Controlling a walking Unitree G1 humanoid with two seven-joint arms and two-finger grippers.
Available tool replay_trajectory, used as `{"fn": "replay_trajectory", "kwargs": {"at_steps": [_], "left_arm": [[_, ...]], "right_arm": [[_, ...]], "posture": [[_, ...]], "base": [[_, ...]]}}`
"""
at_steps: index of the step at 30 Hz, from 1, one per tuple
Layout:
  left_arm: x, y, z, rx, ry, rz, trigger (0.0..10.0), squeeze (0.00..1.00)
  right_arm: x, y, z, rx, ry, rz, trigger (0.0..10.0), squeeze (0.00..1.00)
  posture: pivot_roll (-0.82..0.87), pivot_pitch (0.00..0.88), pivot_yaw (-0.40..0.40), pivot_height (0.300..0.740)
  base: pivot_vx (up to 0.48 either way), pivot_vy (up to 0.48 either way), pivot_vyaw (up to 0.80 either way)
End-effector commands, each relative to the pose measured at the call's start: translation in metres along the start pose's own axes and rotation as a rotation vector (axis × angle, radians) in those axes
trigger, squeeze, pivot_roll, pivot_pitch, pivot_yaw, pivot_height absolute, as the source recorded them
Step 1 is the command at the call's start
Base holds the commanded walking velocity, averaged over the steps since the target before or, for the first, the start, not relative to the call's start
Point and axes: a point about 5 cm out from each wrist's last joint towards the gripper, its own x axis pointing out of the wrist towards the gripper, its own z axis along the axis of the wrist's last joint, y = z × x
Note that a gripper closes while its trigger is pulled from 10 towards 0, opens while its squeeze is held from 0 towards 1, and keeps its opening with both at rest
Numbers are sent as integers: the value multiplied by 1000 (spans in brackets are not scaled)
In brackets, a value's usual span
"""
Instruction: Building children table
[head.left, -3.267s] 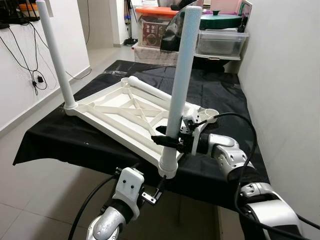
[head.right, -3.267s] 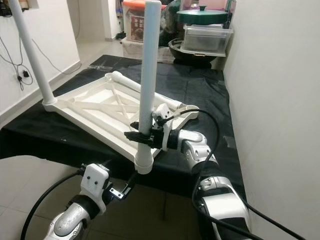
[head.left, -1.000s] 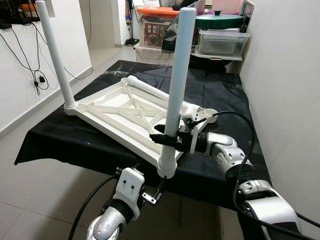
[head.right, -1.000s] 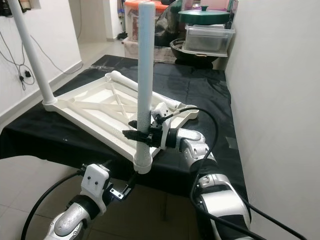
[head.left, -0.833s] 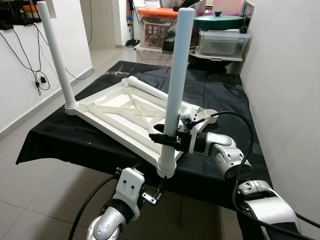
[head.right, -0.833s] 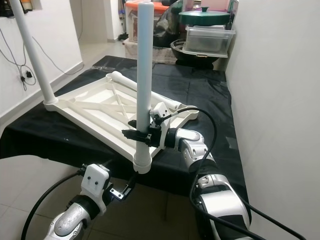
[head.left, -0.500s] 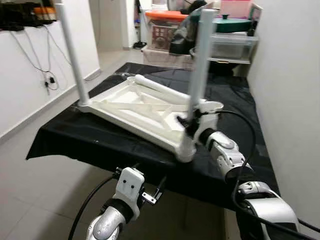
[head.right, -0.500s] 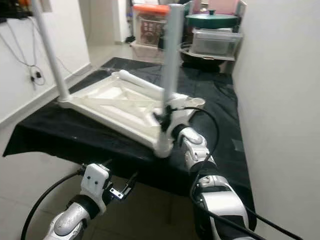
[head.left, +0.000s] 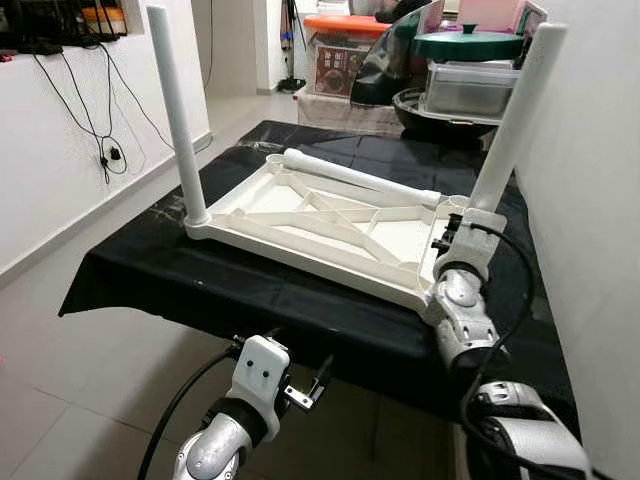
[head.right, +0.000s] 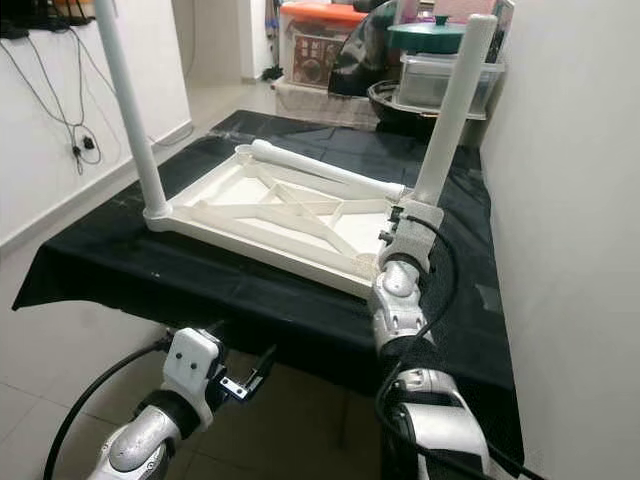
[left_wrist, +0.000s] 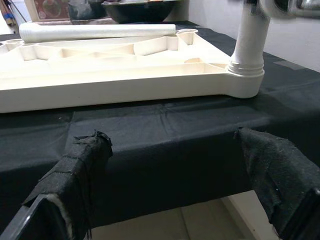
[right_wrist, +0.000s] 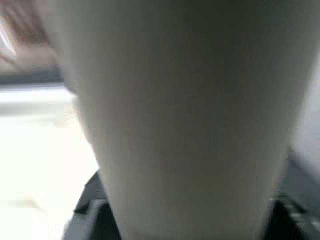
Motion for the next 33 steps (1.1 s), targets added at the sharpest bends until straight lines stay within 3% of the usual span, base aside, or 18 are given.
{"fn": "replay_trajectory", "kwargs": {"at_steps": [1,2,3,6,8,14,15,16,17,18,22,23,25,27,30,31,32,33], "left_arm": [[0,0,-3,6,15,-2,10000,0],[0,0,-3,5,15,-3,10000,0],[0,0,-3,3,15,-3,10000,0],[1,0,-3,2,15,-3,10000,0],[1,0,-3,1,15,-3,10000,0],[1,1,-3,3,13,-2,10000,0],[1,1,-3,3,13,-2,10000,0],[1,1,-3,3,13,-2,10000,0],[1,1,-3,4,13,-3,10000,0],[1,1,-3,4,13,-3,10000,0],[1,1,-3,4,13,-4,10000,0],[1,2,-3,4,14,-5,10000,0],[1,2,-3,4,14,-5,10000,0],[1,2,-3,7,15,-7,10000,0],[1,2,-3,8,15,-6,10000,0],[1,1,-3,9,15,-5,10000,0],[1,1,-3,9,15,-5,10000,0],[1,1,-3,8,15,-4,10000,0]], "right_arm": [[-8,5,-22,22,83,20,10000,1000],[-10,12,-17,35,42,61,10000,1000],[-10,18,-9,66,-12,147,10000,0],[-9,21,0,89,-68,235,10000,0],[-7,22,4,106,-88,369,10000,0],[0,15,15,66,-118,603,10000,0],[0,16,16,74,-95,685,10000,0],[0,16,16,74,-95,685,10000,0],[-1,19,17,102,-37,841,10000,0],[-1,19,17,102,-37,841,10000,0],[-8,26,14,96,50,1044,10000,0],[-15,34,11,62,95,1191,10000,0],[-15,34,11,62,95,1191,10000,0],[-33,48,5,-12,162,1462,10000,0],[-42,53,3,-40,183,1582,10000,0],[-48,56,3,-47,198,1673,8000,0],[-48,56,3,-47,198,1673,8000,0],[-52,59,4,-47,206,1738,4471,0]], "posture": [[213,0,-58,740],[212,0,-59,740],[209,0,-57,740],[209,0,-58,740],[208,0,-59,740],[209,0,-58,740],[208,0,-56,740],[208,0,-56,740],[207,0,-54,740],[207,0,-54,740],[203,0,-53,740],[197,0,-48,740],[197,0,-48,740],[217,0,-55,740],[220,0,-57,740],[222,0,-60,740],[222,0,-60,740],[220,0,-57,740]], "base": [[0,0,0],[0,0,0],[0,0,0],[0,0,0],[0,0,0],[0,0,0],[0,0,0],[0,0,0],[0,0,0],[0,0,0],[0,0,0],[0,0,0],[0,0,0],[0,0,0],[0,0,0],[0,0,0],[0,0,0],[0,0,0]]}}
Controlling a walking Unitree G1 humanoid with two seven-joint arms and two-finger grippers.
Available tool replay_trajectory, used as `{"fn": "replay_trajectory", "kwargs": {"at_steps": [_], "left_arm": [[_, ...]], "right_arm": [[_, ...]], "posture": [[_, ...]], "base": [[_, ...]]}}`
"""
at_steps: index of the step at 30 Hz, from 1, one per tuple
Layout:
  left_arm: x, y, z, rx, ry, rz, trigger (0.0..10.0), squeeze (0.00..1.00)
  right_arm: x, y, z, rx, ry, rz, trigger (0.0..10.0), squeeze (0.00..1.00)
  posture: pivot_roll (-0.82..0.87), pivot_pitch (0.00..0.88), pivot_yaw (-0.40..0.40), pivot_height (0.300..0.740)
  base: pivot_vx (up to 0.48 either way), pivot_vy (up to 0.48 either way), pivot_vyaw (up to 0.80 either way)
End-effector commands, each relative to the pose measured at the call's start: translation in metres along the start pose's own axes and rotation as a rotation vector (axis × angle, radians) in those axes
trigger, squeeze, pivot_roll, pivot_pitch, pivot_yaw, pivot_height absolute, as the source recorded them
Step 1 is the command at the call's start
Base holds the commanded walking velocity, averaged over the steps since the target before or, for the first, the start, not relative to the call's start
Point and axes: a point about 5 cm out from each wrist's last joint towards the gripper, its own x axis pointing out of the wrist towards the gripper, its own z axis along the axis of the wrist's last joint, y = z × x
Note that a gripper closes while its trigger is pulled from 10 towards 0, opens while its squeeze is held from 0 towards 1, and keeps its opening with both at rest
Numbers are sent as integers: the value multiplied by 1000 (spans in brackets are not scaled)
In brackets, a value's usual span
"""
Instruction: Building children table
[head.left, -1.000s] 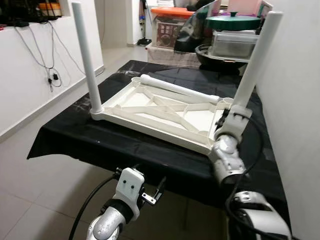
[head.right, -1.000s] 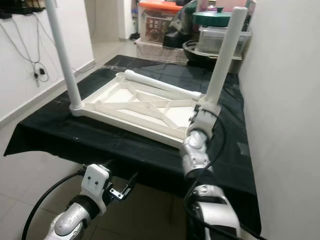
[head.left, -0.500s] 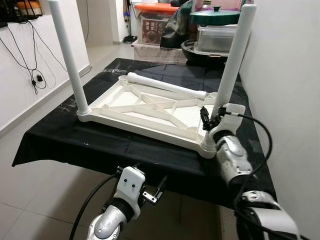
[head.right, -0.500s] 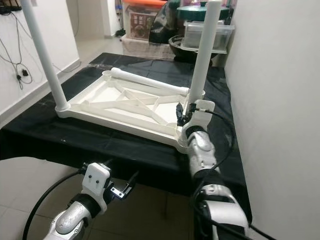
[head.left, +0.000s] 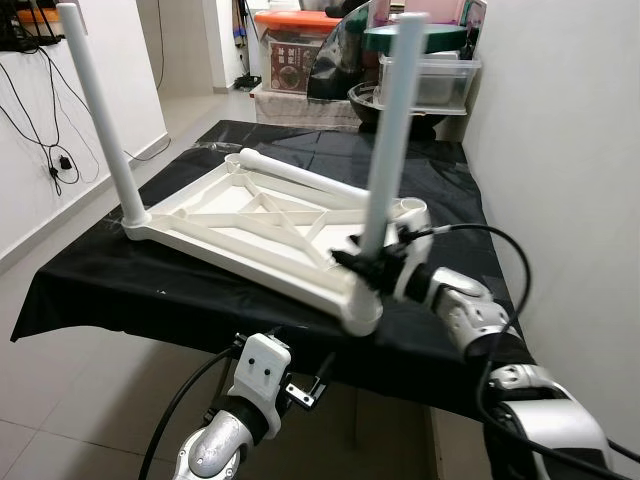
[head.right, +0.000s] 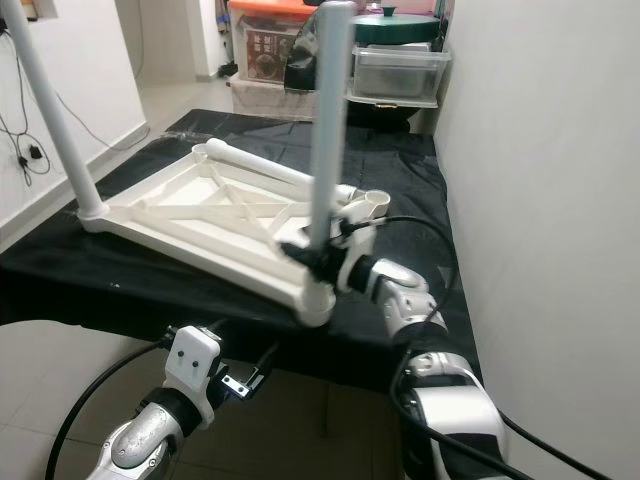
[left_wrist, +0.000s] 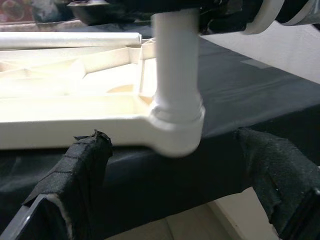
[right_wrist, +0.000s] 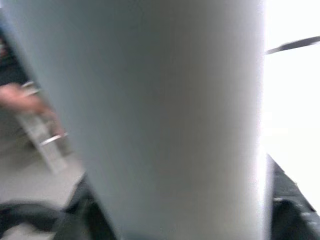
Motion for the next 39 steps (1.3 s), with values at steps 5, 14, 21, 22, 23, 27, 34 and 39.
{"fn": "replay_trajectory", "kwargs": {"at_steps": [5,14,21,22,23,27,34,39], "left_arm": [[-1,1,-3,3,19,5,10000,0],[-2,0,-4,0,19,5,10000,0],[-2,0,-5,-3,21,1,10000,0],[-1,0,-5,-2,22,-1,10000,0],[-1,0,-5,-2,22,-1,10000,0],[-1,0,-5,-2,23,-6,10000,0],[-2,-1,-6,-1,25,-6,10000,0],[-2,-1,-7,-2,26,-10,10000,0]], "right_arm": [[11,5,3,-10,15,47,0,0],[-5,-28,1,-43,-15,-552,0,0],[-60,-58,-5,15,-45,-1254,0,0],[-74,-60,-7,21,-67,-1419,0,0],[-74,-60,-7,21,-67,-1419,0,0],[-92,-50,-19,65,-126,-1777,0,0],[-66,-38,-27,126,-157,-1786,9529,0],[-48,-34,-24,103,-225,-1655,10000,1000]], "posture": [[218,0,-58,740],[217,0,-59,740],[210,0,-55,740],[208,0,-56,740],[208,0,-56,740],[211,0,-59,740],[211,0,-58,740],[211,0,-60,740]], "base": [[0,0,0],[0,0,0],[0,0,0],[0,0,0],[0,0,0],[0,0,0],[0,0,0],[0,0,0]]}}
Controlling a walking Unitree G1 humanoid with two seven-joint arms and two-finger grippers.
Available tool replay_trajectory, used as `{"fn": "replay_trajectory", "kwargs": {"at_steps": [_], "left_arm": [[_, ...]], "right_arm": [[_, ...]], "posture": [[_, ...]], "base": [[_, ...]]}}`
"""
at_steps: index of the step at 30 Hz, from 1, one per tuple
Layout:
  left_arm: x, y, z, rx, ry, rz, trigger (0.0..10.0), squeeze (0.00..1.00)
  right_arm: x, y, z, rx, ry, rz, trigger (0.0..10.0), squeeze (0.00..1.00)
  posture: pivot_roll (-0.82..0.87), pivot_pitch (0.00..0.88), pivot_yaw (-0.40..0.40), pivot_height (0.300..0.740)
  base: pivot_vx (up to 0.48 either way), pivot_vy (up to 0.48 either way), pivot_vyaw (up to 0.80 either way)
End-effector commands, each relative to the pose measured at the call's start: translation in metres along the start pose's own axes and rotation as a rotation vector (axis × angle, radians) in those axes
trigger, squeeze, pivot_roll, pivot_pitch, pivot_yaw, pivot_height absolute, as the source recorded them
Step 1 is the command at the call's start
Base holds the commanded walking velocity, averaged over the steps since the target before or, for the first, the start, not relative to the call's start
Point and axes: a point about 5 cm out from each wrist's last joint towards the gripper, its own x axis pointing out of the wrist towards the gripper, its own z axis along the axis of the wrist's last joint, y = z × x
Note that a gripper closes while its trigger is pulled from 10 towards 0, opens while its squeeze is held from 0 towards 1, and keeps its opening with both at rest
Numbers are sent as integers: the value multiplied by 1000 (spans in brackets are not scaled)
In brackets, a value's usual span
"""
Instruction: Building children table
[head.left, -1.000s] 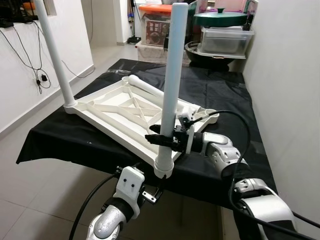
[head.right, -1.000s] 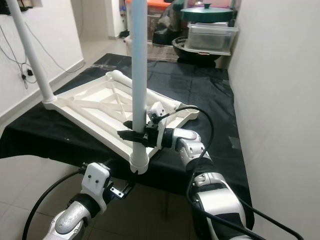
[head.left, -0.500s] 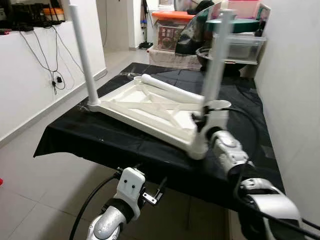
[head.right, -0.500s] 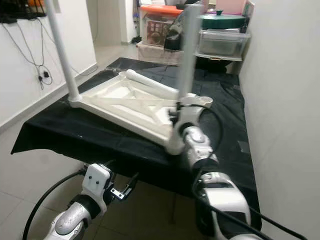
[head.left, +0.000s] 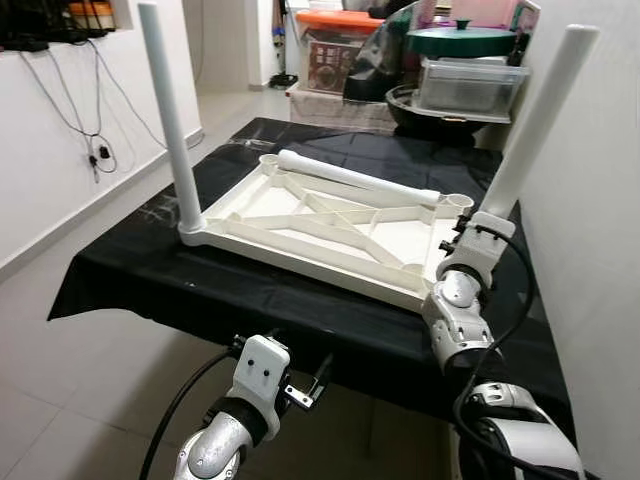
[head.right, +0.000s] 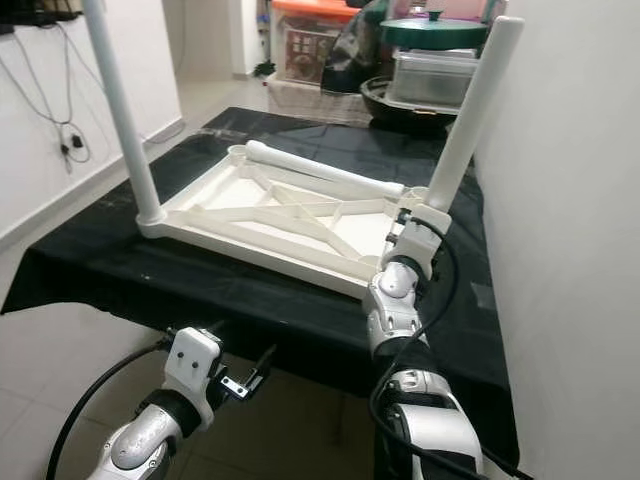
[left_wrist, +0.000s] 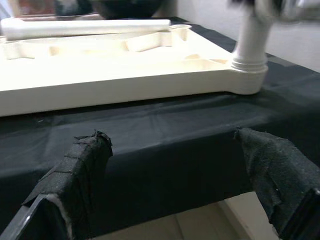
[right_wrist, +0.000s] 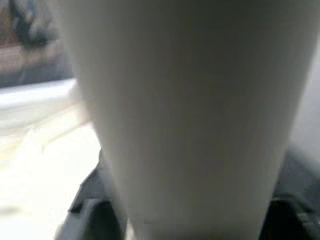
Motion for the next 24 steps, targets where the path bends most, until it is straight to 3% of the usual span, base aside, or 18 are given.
{"fn": "replay_trajectory", "kwargs": {"at_steps": [1,2,3,6,7,8,12,14,16,18,19,20,22,24], "left_arm": [[-1,-1,-4,3,14,-6,10000,0],[-1,-1,-4,3,14,-6,10000,0],[-1,0,-3,3,14,-7,10000,0],[-1,-1,-3,2,14,-7,10000,0],[-1,-1,-3,2,14,-7,10000,0],[-1,0,-3,3,15,-8,10000,0],[-1,0,-3,2,14,-9,10000,0],[0,0,-3,3,15,-11,10000,0],[0,0,-3,3,15,-11,10000,0],[0,0,-3,4,15,-12,10000,0],[0,0,-3,4,15,-12,10000,0],[0,0,-3,5,15,-12,10000,0],[0,0,-3,5,15,-12,10000,0],[0,0,-3,6,15,-12,10000,0]], "right_arm": [[-2,4,-3,25,-16,75,10000,984],[-2,4,-3,25,-16,75,10000,984],[-1,5,1,40,-41,107,10000,0],[2,10,19,93,-114,333,10000,0],[2,10,19,93,-114,333,10000,0],[6,11,26,111,-116,462,10000,0],[9,9,31,119,-105,582,10000,0],[8,11,29,95,-36,803,10000,0],[8,11,29,95,-36,803,10000,0],[-6,16,19,54,61,1121,10000,0],[-6,16,19,54,61,1121,10000,0],[-13,19,14,21,107,1260,10000,0],[-13,19,14,21,107,1260,10000,0],[-24,24,8,-29,168,1442,10000,0]], "posture": [[212,0,-60,740],[212,0,-60,740],[211,0,-60,740],[216,0,-62,740],[216,0,-62,740],[211,0,-58,740],[209,0,-58,740],[209,0,-55,740],[209,0,-55,740],[210,0,-53,740],[210,0,-53,740],[212,0,-56,740],[212,0,-56,740],[217,0,-57,740]], "base": [[0,0,0],[0,0,0],[0,0,0],[0,0,0],[0,0,0],[0,0,0],[0,0,0],[0,0,0],[0,0,0],[0,0,0],[0,0,0],[0,0,0],[0,0,0],[0,0,0]]}}
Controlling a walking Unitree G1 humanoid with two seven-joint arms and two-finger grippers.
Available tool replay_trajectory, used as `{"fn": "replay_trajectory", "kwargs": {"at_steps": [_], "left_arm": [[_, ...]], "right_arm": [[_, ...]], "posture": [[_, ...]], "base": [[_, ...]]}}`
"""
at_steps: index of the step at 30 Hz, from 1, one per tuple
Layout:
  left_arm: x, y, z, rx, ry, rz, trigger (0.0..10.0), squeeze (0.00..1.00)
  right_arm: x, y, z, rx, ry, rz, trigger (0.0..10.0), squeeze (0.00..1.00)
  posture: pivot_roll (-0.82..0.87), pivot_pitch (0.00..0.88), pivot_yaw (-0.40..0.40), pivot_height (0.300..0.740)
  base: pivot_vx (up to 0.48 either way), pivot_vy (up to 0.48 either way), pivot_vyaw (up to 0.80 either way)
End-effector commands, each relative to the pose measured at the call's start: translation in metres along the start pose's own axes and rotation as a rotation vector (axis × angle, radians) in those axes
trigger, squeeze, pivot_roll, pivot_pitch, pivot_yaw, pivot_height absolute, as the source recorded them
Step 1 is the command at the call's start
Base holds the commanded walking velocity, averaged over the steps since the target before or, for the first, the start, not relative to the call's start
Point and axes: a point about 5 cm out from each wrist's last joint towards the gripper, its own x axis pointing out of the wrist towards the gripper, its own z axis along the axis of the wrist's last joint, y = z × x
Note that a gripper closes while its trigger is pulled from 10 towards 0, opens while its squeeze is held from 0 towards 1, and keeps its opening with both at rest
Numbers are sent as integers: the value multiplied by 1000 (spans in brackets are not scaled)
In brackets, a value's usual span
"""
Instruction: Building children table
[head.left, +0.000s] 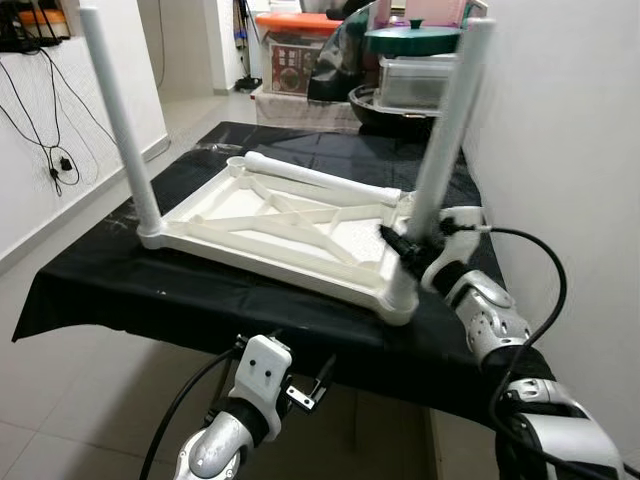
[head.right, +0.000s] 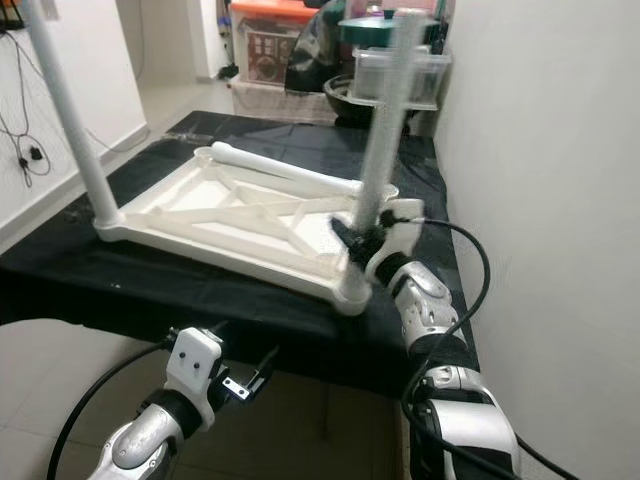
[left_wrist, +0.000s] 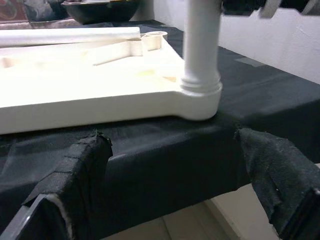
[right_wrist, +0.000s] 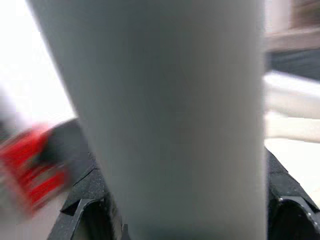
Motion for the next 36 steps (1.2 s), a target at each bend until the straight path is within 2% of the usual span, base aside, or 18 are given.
{"fn": "replay_trajectory", "kwargs": {"at_steps": [1,4,8,9,13,15,16,18,19,21,23,25,26,28,29,31,34,36], "left_arm": [[-1,0,-3,5,16,-3,10000,0],[-1,0,-3,5,16,-1,10000,0],[-1,0,-3,5,15,0,10000,0],[-1,0,-3,5,16,0,10000,0],[-1,0,-3,3,15,2,10000,0],[-1,0,-3,2,15,2,10000,0],[0,0,-3,2,15,2,10000,0],[0,0,-3,2,15,2,10000,0],[0,0,-3,1,14,3,10000,0],[0,0,-3,-1,14,2,10000,0],[0,0,-3,-1,14,2,10000,0],[0,0,-3,-3,14,0,10000,0],[0,0,-3,-3,14,0,10000,0],[0,0,-3,-3,15,-1,10000,0],[0,0,-3,-3,15,-1,10000,0],[0,0,-2,-1,14,0,10000,0],[0,0,-2,0,14,1,10000,0],[0,1,-2,0,15,1,10000,0]], "right_arm": [[9,16,-9,-5,77,171,10000,0],[15,23,-9,-29,107,252,10000,0],[18,25,-7,-40,108,266,10000,0],[22,26,-4,-47,91,265,0,0],[29,26,4,-13,22,201,0,0],[29,26,4,-12,15,191,0,0],[29,21,3,-23,18,100,0,0],[29,21,3,-23,18,100,0,0],[28,13,1,-34,18,-28,0,0],[17,-12,-4,-30,19,-424,0,0],[17,-12,-4,-30,19,-424,0,0],[-15,-41,-10,-42,26,-927,0,0],[-15,-41,-10,-42,26,-927,0,0],[-42,-52,-15,-75,21,-1254,0,0],[-42,-52,-15,-75,21,-1254,0,0],[-50,-50,-19,-59,5,-1413,0,0],[-50,-48,-21,-48,0,-1443,0,0],[-40,-38,-29,-13,10,-1465,0,0]], "posture": [[217,0,-58,740],[220,0,-60,740],[221,0,-60,740],[219,0,-60,740],[218,0,-62,740],[218,0,-62,740],[216,0,-64,740],[216,0,-64,740],[211,0,-61,740],[211,0,-64,740],[211,0,-64,740],[207,0,-60,740],[207,0,-60,740],[211,0,-61,740],[211,0,-61,740],[214,0,-64,740],[212,0,-62,740],[212,0,-61,740]], "base": [[0,0,0],[0,0,0],[0,0,0],[0,0,0],[0,0,0],[0,0,0],[0,0,0],[0,0,0],[0,0,0],[0,0,0],[0,0,0],[0,0,0],[0,0,0],[0,0,0],[0,0,0],[0,0,0],[0,0,0],[0,0,0]]}}
